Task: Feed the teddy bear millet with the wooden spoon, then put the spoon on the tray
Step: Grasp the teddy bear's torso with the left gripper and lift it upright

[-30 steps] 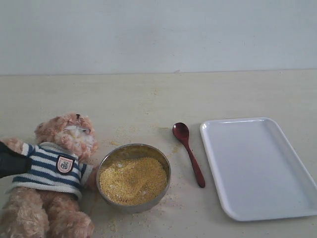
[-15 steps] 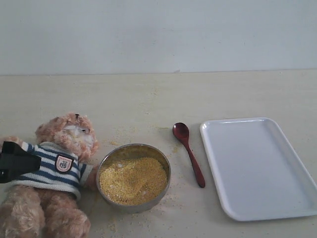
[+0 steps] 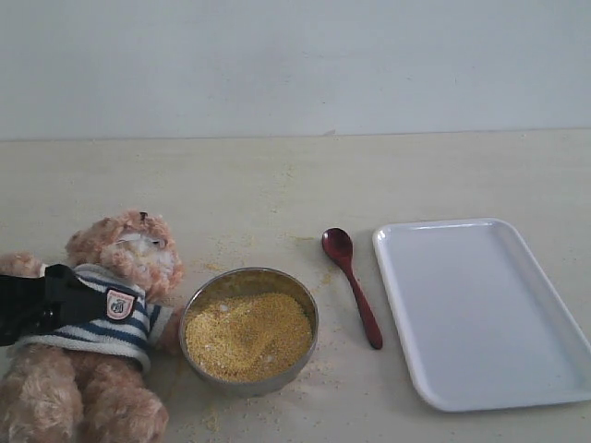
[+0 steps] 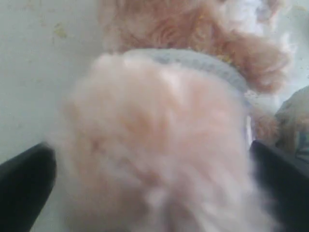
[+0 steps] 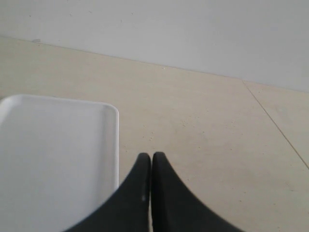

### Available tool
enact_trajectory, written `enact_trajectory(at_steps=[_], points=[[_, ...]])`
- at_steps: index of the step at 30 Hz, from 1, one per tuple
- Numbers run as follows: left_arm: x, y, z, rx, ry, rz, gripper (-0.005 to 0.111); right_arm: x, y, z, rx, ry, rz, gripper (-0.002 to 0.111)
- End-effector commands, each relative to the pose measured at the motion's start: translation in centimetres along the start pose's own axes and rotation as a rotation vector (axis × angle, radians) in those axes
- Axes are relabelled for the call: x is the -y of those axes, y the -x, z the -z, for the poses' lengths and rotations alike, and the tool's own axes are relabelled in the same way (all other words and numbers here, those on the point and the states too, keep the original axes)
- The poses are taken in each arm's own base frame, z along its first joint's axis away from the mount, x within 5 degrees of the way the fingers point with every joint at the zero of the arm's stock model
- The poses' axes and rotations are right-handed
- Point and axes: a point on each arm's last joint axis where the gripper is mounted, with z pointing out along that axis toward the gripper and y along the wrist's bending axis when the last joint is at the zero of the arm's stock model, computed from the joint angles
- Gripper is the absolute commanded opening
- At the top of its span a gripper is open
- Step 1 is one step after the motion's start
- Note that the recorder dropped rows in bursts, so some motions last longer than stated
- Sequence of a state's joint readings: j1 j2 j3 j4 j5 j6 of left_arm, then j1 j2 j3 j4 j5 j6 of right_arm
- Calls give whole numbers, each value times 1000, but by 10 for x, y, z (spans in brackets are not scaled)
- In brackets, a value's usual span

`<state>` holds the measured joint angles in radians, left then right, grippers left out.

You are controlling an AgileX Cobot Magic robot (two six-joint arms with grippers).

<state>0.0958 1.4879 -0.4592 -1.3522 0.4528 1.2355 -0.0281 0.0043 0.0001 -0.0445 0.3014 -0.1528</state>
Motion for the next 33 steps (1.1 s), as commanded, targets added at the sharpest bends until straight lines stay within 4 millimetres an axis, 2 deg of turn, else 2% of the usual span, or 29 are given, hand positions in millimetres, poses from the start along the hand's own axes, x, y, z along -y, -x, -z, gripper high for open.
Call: enact_trajectory(at_steps=[1, 6, 8, 10, 12, 13, 14, 15, 16, 18, 19, 21, 22, 24, 26, 27, 29, 31, 32, 33], points=[[-4, -5, -21, -31, -71, 55, 110, 0, 1, 0, 17, -7, 3, 1], [1, -8, -35, -36, -208, 68, 109, 0, 1, 0, 17, -7, 3, 1], [-1, -9, -38, -43, -201, 84, 101, 0, 1, 0, 17, -7, 3, 1], [-4, -9, -39, -39, -173, 95, 81, 0, 1, 0, 17, -7, 3, 1], [-6, -9, -39, -39, -149, 96, 52, 0, 1, 0, 17, -7, 3, 1], [-8, -6, -40, -33, -133, 94, 27, 0, 1, 0, 17, -7, 3, 1], [-10, 0, -39, -20, -119, 77, 7, 0, 1, 0, 17, -7, 3, 1], [-13, 7, -36, -3, -113, 53, 6, 0, 1, 0, 17, -7, 3, 1], [-19, 22, -23, 54, -95, 32, 5, 0, 1, 0, 17, -7, 3, 1], [-22, 42, 18, 182, -115, 164, 5, 0, 1, 0, 17, -7, 3, 1], [-11, 45, 38, 220, -209, 158, 5, 0, 1, 0, 17, -7, 3, 1], [16, 36, 53, 139, -444, 33, 5, 0, 1, 0, 17, -7, 3, 1], [17, 29, 52, 71, -456, -11, 5, 0, 1, 0, 17, -7, 3, 1], [3, 20, 39, 42, -350, 68, 5, 0, 1, 0, 17, -7, 3, 1], [0, 21, 35, 76, -355, 148, 5, 1, 2, 0, 26, -10, 15, 1], [1, 23, 35, 87, -358, 157, 5, 3, 4, 0, 49, -33, 111, 1], [1, 27, 36, 139, -370, 153, 5, 4, 15, 2, 166, -55, 136, 1], [1, 33, 37, 207, -377, 142, 5, 5, 33, 7, 366, -74, 102, 1], [1, 34, 37, 217, -379, 144, 5, 6, 43, 12, 501, -51, -88, 1], [-1, 35, 37, 230, -358, 158, 5, 12, 57, 21, 698, 57, -561, 1]])
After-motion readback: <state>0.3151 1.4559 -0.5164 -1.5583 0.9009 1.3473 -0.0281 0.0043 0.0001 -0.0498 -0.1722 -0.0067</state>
